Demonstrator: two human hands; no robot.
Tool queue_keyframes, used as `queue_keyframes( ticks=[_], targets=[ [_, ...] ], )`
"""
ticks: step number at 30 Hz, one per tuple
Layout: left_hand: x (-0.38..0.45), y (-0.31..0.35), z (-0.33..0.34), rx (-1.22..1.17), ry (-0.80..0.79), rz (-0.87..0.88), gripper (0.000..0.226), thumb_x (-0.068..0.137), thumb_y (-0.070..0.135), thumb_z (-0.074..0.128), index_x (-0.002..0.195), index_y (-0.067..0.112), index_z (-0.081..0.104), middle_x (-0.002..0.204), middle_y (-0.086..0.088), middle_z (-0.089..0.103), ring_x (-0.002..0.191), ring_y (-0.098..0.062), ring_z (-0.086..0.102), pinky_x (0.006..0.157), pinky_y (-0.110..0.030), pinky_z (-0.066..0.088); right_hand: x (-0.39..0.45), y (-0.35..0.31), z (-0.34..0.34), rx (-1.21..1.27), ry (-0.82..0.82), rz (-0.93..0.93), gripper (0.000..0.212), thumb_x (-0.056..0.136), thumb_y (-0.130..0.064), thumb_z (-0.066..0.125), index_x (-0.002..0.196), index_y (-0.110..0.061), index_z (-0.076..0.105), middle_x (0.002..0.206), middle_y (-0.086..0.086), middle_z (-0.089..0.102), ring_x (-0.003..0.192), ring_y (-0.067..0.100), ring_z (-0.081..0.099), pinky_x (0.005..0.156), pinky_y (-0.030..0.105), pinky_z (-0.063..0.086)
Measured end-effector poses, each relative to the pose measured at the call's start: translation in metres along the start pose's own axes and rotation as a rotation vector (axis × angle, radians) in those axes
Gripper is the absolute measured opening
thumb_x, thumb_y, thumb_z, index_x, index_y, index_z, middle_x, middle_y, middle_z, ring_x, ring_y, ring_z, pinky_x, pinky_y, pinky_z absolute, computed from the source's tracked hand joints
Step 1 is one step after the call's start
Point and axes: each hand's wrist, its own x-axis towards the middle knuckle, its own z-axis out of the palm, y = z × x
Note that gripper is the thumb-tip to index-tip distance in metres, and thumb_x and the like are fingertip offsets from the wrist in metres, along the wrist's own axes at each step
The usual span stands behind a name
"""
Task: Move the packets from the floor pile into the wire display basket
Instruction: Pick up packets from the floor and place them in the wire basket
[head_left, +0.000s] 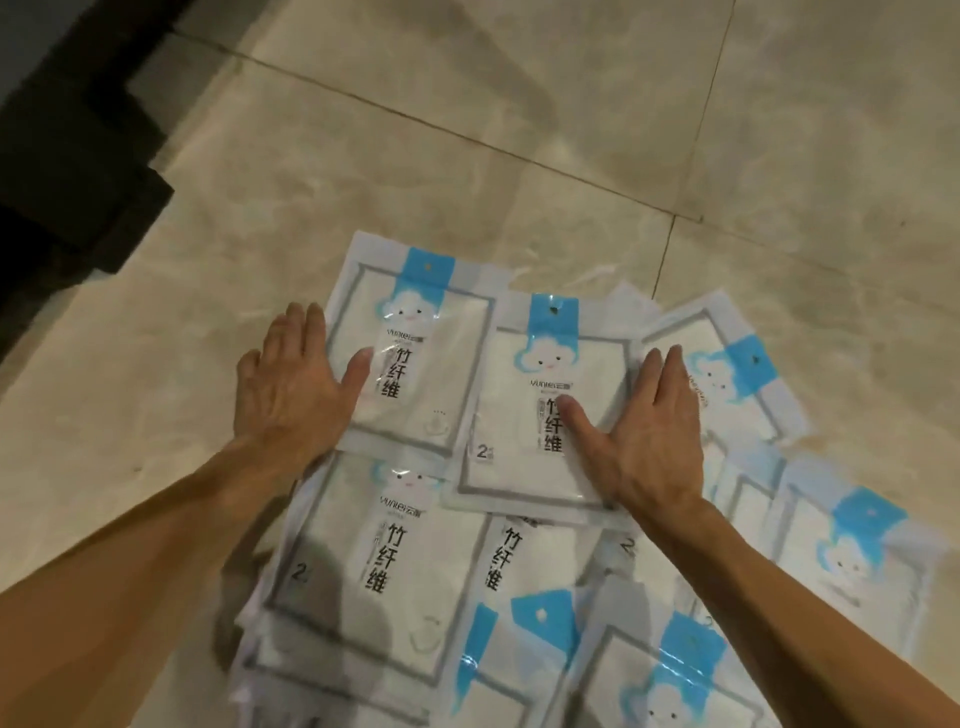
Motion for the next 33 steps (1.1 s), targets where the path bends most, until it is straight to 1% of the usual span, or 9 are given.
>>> queue_keyframes(
  ticks=[3, 7, 10, 14, 17, 20, 25, 30, 33],
  targets=[
    [0.011, -0.002, 0.02, -0.01, 0.084, -0.006, 0.089, 0.097, 0.069, 0.017, 0.153, 0.001, 0.03, 0.162, -0.021, 0.029, 0.147, -0.036, 0.028, 0.113, -0.058, 0.027, 0.004, 0.01, 0.022, -0.004, 0.04, 0.022, 0.125, 0.082, -0.09, 0.035, 0.162, -0.001, 0.0, 0.172, 0.017, -0.004, 0.159, 0.028, -0.003, 0.129, 0.041, -0.005],
    [0.012, -0.004, 0.031, -0.163, 0.208, -0.003, 0.08, 0.093, 0.067, 0.043, 0.132, -0.002, 0.048, 0.144, -0.024, 0.043, 0.134, -0.04, 0.038, 0.107, -0.055, 0.026, 0.004, 0.016, 0.03, 0.089, 0.106, 0.0, 0.118, 0.083, -0.088, 0.046, 0.16, -0.002, 0.019, 0.171, 0.018, 0.01, 0.159, 0.029, 0.005, 0.129, 0.043, 0.0],
    [0.02, -0.002, 0.017, -0.282, 0.159, -0.082, 0.071, 0.083, 0.06, 0.073, 0.12, 0.003, 0.055, 0.135, -0.02, 0.044, 0.128, -0.037, 0.037, 0.105, -0.047, 0.026, 0.007, 0.016, 0.024, 0.208, 0.146, 0.019, 0.1, 0.078, -0.075, 0.068, 0.142, -0.002, 0.045, 0.16, 0.021, 0.033, 0.151, 0.036, 0.027, 0.125, 0.053, 0.02],
    [0.023, -0.002, -0.004, -0.48, 0.019, -0.204, 0.069, 0.079, 0.05, 0.083, 0.126, 0.005, 0.059, 0.13, -0.015, 0.057, 0.119, -0.032, 0.05, 0.099, -0.038, 0.038, 0.014, 0.017, 0.014, 0.419, 0.14, 0.115, 0.078, 0.065, -0.061, 0.085, 0.118, -0.016, 0.051, 0.127, 0.01, 0.056, 0.122, 0.035, 0.054, 0.103, 0.056, 0.047],
    [0.012, -0.004, -0.016, -0.752, -0.047, -0.26, 0.053, 0.085, 0.044, 0.08, 0.121, 0.009, 0.059, 0.11, -0.008, 0.067, 0.077, -0.025, 0.063, 0.063, -0.03, 0.047, 0.012, 0.012, -0.002, 0.619, 0.068, 0.148, 0.048, 0.082, -0.032, 0.082, 0.109, -0.02, 0.045, 0.112, 0.005, 0.055, 0.109, 0.026, 0.062, 0.089, 0.042, 0.056],
    [-0.002, -0.006, -0.032, -0.988, -0.071, -0.271, 0.028, 0.092, 0.029, 0.076, 0.109, 0.017, 0.057, 0.096, 0.004, 0.069, 0.067, -0.009, 0.066, 0.049, -0.022, 0.048, 0.005, 0.008, -0.025, 0.868, -0.035, 0.185, 0.03, 0.095, -0.006, 0.07, 0.11, -0.013, 0.046, 0.101, 0.004, 0.068, 0.076, 0.003, 0.072, 0.062, 0.021, 0.058],
    [-0.029, -0.017, -0.078, -1.187, -0.143, -0.286, 0.033, 0.091, 0.015, 0.077, 0.118, 0.027, 0.062, 0.109, 0.003, 0.076, 0.1, -0.02, 0.074, 0.085, -0.042, 0.06, 0.0, 0.0, -0.081, 1.047, -0.163, 0.189, 0.034, 0.094, 0.001, 0.068, 0.123, -0.014, 0.057, 0.105, 0.004, 0.077, 0.084, 0.017, 0.078, 0.064, 0.027, 0.061],
    [-0.065, -0.023, -0.158, -1.276, -0.168, -0.286, 0.028, 0.09, 0.012, 0.074, 0.113, 0.026, 0.068, 0.105, 0.004, 0.079, 0.096, -0.021, 0.076, 0.078, -0.04, 0.064, -0.004, -0.026, -0.162, 1.105, -0.249, 0.219, 0.03, 0.092, 0.004, 0.068, 0.114, -0.015, 0.062, 0.096, 0.005, 0.079, 0.079, 0.018, 0.077, 0.063, 0.03, 0.062],
    [-0.089, -0.023, -0.22, -1.339, -0.163, -0.329, 0.035, 0.087, 0.013, 0.076, 0.117, 0.028, 0.066, 0.112, -0.001, 0.078, 0.1, -0.024, 0.076, 0.086, -0.048, 0.06, -0.008, -0.05, -0.221, 1.13, -0.37, 0.214, 0.033, 0.092, 0.0, 0.068, 0.123, -0.011, 0.062, 0.108, 0.012, 0.077, 0.091, 0.027, 0.077, 0.077, 0.04, 0.065]
  ],
)
